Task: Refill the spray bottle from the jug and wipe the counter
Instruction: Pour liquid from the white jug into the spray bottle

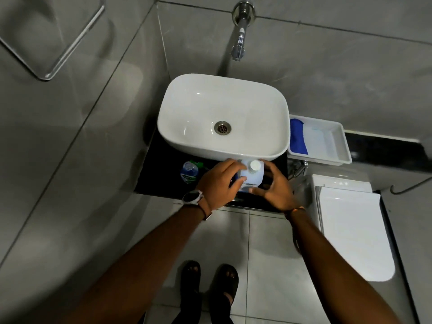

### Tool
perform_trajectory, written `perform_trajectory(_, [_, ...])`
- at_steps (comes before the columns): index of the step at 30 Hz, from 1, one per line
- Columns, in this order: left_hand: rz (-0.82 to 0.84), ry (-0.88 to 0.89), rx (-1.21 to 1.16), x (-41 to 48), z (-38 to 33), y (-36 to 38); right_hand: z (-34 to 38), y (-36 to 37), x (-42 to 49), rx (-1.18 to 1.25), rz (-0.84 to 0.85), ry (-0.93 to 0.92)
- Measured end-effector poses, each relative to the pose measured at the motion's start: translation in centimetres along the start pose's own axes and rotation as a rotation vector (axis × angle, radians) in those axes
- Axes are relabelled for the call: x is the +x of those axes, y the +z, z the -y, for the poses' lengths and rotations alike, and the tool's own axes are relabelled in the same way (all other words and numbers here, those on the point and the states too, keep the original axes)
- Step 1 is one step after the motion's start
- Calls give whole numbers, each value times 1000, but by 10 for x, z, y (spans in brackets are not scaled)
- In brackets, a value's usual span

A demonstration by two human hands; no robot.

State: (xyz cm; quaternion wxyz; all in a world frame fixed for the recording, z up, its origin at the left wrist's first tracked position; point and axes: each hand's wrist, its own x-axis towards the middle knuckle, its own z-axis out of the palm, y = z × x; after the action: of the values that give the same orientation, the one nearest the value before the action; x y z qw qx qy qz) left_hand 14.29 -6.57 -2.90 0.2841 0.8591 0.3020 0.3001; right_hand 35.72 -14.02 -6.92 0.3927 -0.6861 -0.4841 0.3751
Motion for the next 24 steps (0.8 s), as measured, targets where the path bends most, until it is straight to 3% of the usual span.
perform_trajectory(6, [385, -29, -31, 51, -11, 11, 5, -2, 4, -64, -2, -52])
perform_trajectory(13, [286, -103, -17, 52, -10, 13, 3, -2, 4, -87, -9, -56])
perform_trajectory(19, [84, -139, 328, 57, -10, 4, 4, -1, 5, -104, -28, -57])
perform_trajectory(21, [88, -117, 206, 57, -7, 4, 4, 0, 5, -108, -27, -59])
perform_trajectory(24, [246, -82, -4, 55, -7, 6, 4, 1, 6, -101, -35, -61])
